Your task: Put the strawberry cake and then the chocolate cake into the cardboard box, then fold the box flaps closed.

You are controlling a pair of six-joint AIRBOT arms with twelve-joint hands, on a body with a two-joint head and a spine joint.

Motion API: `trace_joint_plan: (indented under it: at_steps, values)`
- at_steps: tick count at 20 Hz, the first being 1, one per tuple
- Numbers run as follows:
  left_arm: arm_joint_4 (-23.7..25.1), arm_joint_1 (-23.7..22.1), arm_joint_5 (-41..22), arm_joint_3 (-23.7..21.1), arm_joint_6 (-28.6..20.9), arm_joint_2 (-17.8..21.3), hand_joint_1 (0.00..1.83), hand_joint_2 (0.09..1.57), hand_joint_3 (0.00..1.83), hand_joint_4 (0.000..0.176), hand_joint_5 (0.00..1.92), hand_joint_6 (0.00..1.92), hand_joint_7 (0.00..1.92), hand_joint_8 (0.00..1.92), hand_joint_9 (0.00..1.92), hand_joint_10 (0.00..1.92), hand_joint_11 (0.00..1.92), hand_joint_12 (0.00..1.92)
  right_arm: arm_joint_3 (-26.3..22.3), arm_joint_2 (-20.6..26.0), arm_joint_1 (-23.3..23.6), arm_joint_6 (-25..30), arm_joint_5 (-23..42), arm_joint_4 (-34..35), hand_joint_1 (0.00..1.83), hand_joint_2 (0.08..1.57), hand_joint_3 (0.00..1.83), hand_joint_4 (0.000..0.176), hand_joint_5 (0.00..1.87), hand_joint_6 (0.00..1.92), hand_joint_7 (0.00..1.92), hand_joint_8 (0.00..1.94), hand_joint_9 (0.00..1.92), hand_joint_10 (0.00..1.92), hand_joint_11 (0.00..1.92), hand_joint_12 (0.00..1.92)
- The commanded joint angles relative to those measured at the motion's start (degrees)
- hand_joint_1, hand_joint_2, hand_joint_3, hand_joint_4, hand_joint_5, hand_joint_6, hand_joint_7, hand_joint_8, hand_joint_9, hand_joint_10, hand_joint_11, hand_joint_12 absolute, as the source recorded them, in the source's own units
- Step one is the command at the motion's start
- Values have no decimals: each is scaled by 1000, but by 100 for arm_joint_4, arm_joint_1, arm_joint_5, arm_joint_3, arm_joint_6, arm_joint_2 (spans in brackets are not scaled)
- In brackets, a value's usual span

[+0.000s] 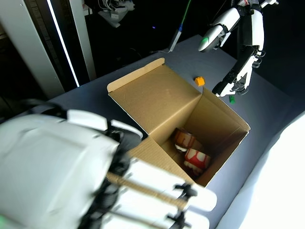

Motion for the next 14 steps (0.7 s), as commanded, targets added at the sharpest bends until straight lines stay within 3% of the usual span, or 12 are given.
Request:
trace_joint_plan:
  at_steps: [1, 5, 6, 9, 14]
  values:
    - [-728, 15, 392, -44, 172, 55, 662, 1063, 1, 0, 565, 1, 693, 1, 759, 8, 183, 1319, 18, 166, -8, 12, 847, 195, 579, 997, 0, 0, 162, 5, 213, 6, 239, 36, 0, 1001]
    - [-3023, 445, 435, -152, 1822, -4, 638, 1069, 1, 1, 572, 8, 698, 7, 775, 14, 189, 1347, -61, 555, -480, 12, 1190, 328, 591, 999, 0, 0, 191, 12, 257, 10, 290, 51, 0, 1072]
    - [-3401, 517, 404, -161, 2153, -33, 631, 1064, 0, 7, 579, 7, 705, 6, 778, 14, 203, 1321, -74, 625, -624, 12, 1260, 329, 598, 1012, 5, 0, 178, 5, 247, 4, 273, 42, 0, 1028]
    - [-4169, 759, 350, -184, 2817, -132, 610, 1083, 7, 0, 544, 0, 665, 0, 743, 0, 174, 1307, -145, 734, -1045, -26, 1347, 329, 581, 1025, 7, 0, 174, 2, 229, 0, 264, 33, 0, 1019]
    - [-5350, 1154, 271, -188, 3910, -294, 612, 1083, 3, 6, 541, 1, 651, 0, 758, 7, 199, 1341, -268, 681, -1421, -95, 1248, 330, 540, 1011, 0, 0, 180, 17, 215, 2, 246, 22, 0, 1041]
